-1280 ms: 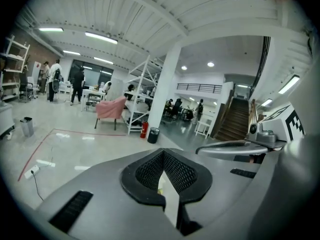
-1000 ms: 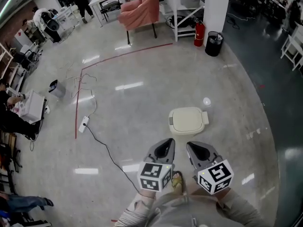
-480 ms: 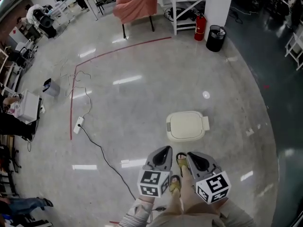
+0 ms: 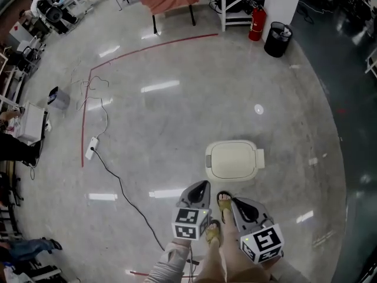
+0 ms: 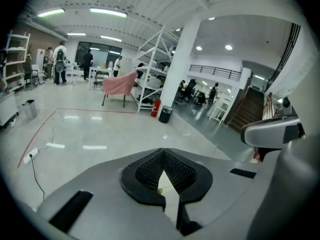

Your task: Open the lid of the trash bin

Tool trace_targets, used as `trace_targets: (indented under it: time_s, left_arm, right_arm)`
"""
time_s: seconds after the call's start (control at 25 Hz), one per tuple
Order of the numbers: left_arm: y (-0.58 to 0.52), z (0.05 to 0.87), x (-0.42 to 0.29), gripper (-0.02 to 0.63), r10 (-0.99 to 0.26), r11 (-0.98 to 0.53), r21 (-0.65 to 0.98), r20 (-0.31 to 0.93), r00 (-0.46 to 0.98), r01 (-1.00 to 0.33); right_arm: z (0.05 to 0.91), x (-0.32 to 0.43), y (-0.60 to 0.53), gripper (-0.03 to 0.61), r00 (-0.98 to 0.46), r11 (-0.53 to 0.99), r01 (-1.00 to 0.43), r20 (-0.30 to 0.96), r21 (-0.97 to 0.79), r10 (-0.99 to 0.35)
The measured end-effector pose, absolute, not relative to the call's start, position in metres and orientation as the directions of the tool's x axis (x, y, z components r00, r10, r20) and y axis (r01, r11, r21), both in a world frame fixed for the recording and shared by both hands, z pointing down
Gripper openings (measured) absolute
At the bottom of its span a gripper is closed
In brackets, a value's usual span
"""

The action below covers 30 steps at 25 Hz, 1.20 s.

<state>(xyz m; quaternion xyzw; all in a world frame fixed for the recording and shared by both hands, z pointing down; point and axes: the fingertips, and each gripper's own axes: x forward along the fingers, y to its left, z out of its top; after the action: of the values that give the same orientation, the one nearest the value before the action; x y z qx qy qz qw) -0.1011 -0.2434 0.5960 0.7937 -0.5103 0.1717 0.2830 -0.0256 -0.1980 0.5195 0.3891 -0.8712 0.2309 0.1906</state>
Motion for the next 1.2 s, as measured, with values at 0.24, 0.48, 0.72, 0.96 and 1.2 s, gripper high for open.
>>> trace_targets:
  time_s: [0.24, 0.48, 0.72, 0.96, 1.2]
  left_arm:
    - [-0.267, 0.664, -0.100, 0.003, -0.672, -0.295, 0.288, 0.615, 0.412, -0.911]
    - [-0.289, 0.738, -0.107, 0.003, -0.626, -0.238, 0.293, 0.682, 0.377, -0.926]
    - [-0.308, 0.796, -0.116, 0.003, -0.582, -0.196, 0.308, 0.727, 0.363, -0.931]
    - [-0.315, 0.845, -0.117, 0.003, -0.530, -0.186, 0.304, 0.769, 0.356, -0.934]
    - [-0.314, 0.879, -0.115, 0.003, -0.485, -0.159, 0.311, 0.802, 0.349, -0.937]
  right_arm:
    - [0.567, -0.025, -0.215, 0.005, -0.615, 0.570, -0.774, 0.541, -0.275, -0.574]
    - [0.608, -0.026, -0.230, 0.005, -0.605, 0.543, -0.784, 0.565, -0.299, -0.561]
    - [0.643, -0.033, -0.237, 0.005, -0.612, 0.534, -0.780, 0.576, -0.326, -0.542]
    - [0.671, -0.038, -0.241, 0.005, -0.622, 0.529, -0.774, 0.578, -0.349, -0.528]
    - [0.689, -0.037, -0.239, 0.005, -0.623, 0.520, -0.773, 0.591, -0.363, -0.513]
